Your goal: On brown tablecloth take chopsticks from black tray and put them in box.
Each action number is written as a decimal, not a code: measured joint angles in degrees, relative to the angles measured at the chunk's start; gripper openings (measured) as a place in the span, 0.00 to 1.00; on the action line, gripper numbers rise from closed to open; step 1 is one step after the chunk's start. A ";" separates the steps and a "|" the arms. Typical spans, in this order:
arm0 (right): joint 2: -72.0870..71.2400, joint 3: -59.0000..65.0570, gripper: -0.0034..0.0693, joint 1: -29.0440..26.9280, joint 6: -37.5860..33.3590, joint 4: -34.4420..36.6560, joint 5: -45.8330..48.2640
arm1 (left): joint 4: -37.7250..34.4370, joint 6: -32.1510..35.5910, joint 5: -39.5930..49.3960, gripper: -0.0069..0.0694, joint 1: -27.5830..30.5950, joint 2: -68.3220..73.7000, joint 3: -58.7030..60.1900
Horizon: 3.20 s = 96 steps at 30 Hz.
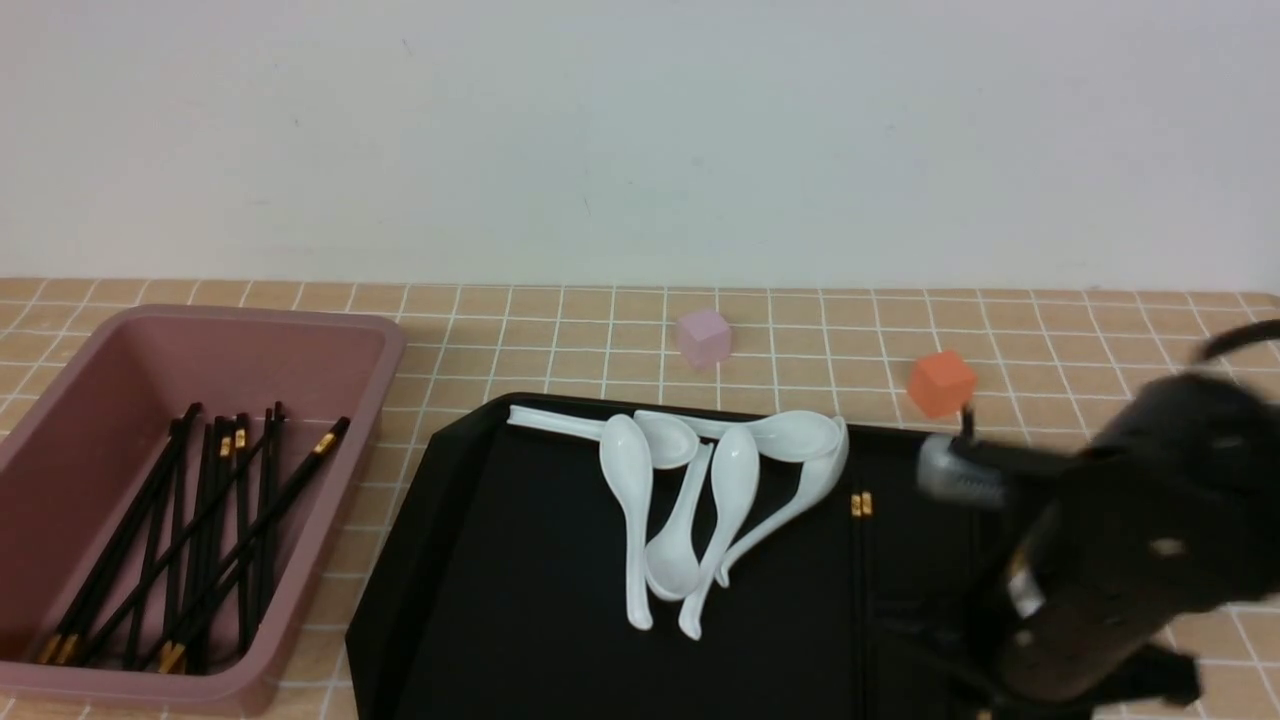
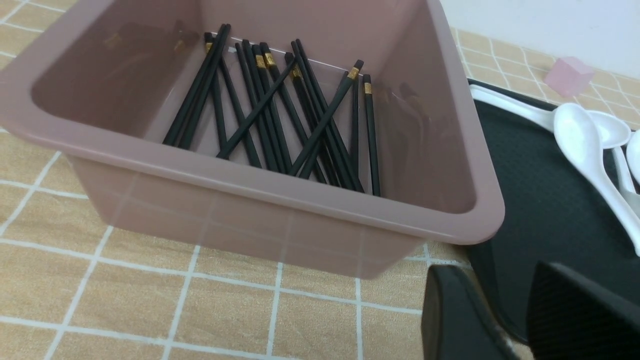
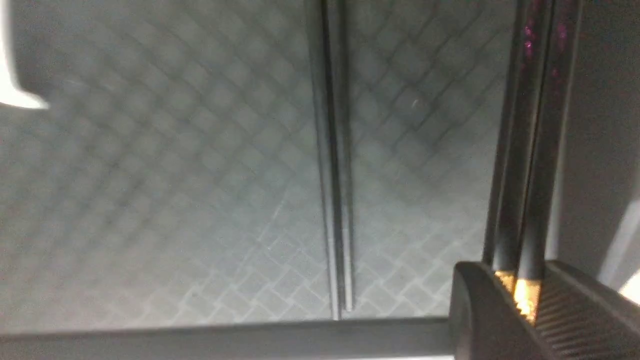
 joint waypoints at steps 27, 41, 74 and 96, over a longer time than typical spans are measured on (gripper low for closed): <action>31.34 -53.72 0.25 14.15 -49.45 36.97 -3.96 | 0.00 0.00 0.00 0.40 0.00 0.00 0.00; 52.12 -72.82 0.25 16.26 -51.89 43.74 -9.42 | 0.00 0.00 0.00 0.40 0.00 0.00 0.00; 35.22 -90.29 0.03 10.90 -60.89 40.25 26.19 | -0.05 0.00 0.00 0.40 0.00 0.00 0.00; -53.46 -1.94 0.04 11.22 -51.37 9.32 -6.82 | -0.05 0.00 0.00 0.40 0.00 0.00 0.00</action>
